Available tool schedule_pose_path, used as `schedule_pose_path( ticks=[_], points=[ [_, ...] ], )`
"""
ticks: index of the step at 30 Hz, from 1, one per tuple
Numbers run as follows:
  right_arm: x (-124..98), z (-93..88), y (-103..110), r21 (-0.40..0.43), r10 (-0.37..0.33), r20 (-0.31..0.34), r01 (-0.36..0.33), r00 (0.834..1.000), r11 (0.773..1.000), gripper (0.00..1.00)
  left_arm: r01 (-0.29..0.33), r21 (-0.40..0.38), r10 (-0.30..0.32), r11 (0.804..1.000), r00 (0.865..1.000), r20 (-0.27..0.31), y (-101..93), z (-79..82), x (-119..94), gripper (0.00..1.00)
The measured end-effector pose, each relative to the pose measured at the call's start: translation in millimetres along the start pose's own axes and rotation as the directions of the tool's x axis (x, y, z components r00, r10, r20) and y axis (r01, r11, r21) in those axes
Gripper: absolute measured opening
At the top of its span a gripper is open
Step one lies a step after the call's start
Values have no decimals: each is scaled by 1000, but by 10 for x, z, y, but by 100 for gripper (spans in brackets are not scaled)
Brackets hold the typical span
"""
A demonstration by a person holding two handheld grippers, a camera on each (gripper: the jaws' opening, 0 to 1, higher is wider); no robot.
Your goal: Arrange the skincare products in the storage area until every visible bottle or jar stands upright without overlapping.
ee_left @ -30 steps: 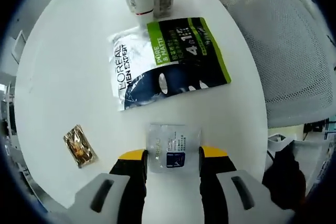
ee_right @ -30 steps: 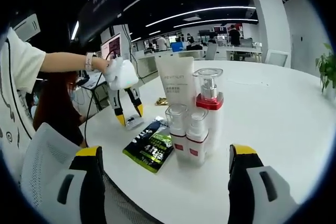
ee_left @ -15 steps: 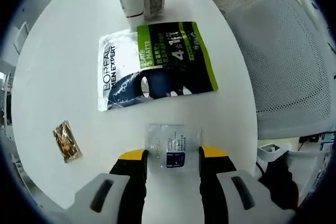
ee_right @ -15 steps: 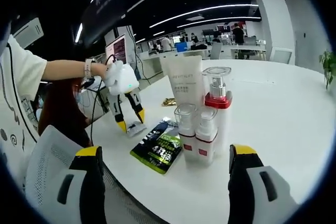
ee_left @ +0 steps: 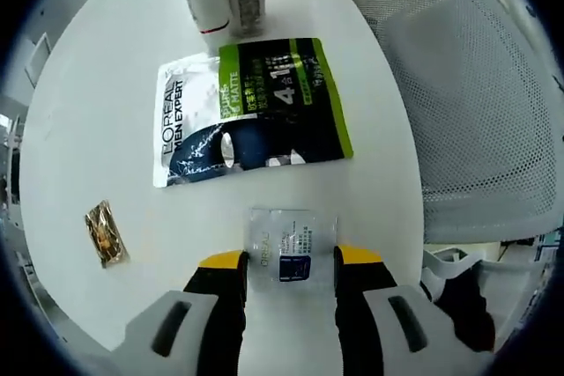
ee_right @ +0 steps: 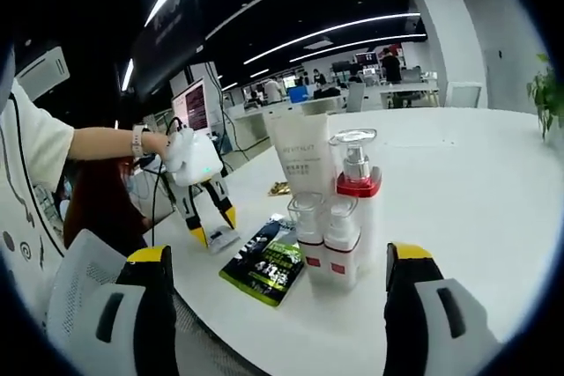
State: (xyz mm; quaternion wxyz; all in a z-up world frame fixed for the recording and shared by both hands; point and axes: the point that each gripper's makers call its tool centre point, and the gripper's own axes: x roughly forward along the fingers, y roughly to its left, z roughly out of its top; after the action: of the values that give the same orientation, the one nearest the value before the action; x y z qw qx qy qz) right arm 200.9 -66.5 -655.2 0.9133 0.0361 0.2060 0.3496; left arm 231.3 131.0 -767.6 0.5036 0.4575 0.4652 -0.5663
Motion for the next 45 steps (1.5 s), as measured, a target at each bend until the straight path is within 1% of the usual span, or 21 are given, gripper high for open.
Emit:
schedule_pose_path(
  ticks=[3,5,7,8,11,12,13,15,16,20,22,24,26,28,29,31,32,33,35,40,45],
  points=[
    [-7,39,-9,-2,-7,17,7,1000,1000,100,-2,-12,2,1000,1000,3,-38,39,-17,37],
    [-18,118,-40,-9,-18,63,18,998,1000,100,-10,-10,10,1000,1000,-2,-31,33,-15,37],
    [-5,99,-34,-1,-19,49,19,999,1000,100,-10,-17,10,1000,1000,0,-34,36,-12,37],
    [2,75,-30,-2,-16,37,16,999,1000,100,-12,-36,12,999,1000,2,-46,49,-9,37],
    [13,-22,-20,-37,-19,-18,19,1000,999,100,-19,-51,18,999,1000,-6,-41,31,-8,37],
    [12,-34,-18,-44,-21,-25,19,999,999,100,-19,-52,18,998,1000,-6,-44,33,-9,37],
    [5,-39,-27,-47,-22,-31,21,999,999,100,-27,-93,25,995,1000,-17,-55,52,-6,37],
    [-3,-34,-41,-48,-26,-30,24,999,999,100,-30,-102,30,994,1000,-9,-48,79,4,37],
    [-5,-27,-47,-53,-30,-28,28,999,998,100,-32,-123,32,992,999,-7,-41,82,11,37],
    [-13,-39,-57,-79,-41,-39,37,998,996,100,-31,-137,28,990,999,-19,-85,75,24,37],
    [-10,-70,-59,-75,-44,-56,40,997,996,100,-28,-129,25,991,999,-25,-105,61,39,37],
    [-13,-81,-66,-80,-48,-60,43,997,996,100,-20,-155,18,988,1000,-16,-137,78,44,37],
    [-11,-93,-58,-90,-46,-66,40,997,995,100,-24,-154,24,988,1000,-4,-141,96,64,37],
    [-6,-130,-24,-96,-38,-90,30,995,995,100,-31,-145,30,989,999,-12,-175,92,84,37],
    [-3,-139,-14,-103,-35,-90,25,995,994,100,-33,-144,31,989,999,-12,-175,94,92,37],
    [-1,-187,-8,-105,-33,-115,21,993,994,100,-39,-151,38,988,999,-7,-156,103,85,37],
    [-2,-187,-4,-109,-32,-115,19,993,994,100,-42,-173,43,984,999,2,-139,120,84,37],
    [-5,-186,-4,-115,-35,-115,22,993,993,100,-44,-174,45,984,999,3,-130,120,85,37],
    [-9,-172,-13,-121,-37,-110,24,993,992,100,-62,-165,64,984,998,1,-116,127,86,37],
    [-12,-164,-22,-118,-38,-106,25,994,993,100,-68,-178,70,982,997,10,-124,155,93,37],
    [-11,-185,-16,-120,-35,-116,21,993,993,100,-83,-166,86,983,996,6,-134,161,100,37]
  ],
)
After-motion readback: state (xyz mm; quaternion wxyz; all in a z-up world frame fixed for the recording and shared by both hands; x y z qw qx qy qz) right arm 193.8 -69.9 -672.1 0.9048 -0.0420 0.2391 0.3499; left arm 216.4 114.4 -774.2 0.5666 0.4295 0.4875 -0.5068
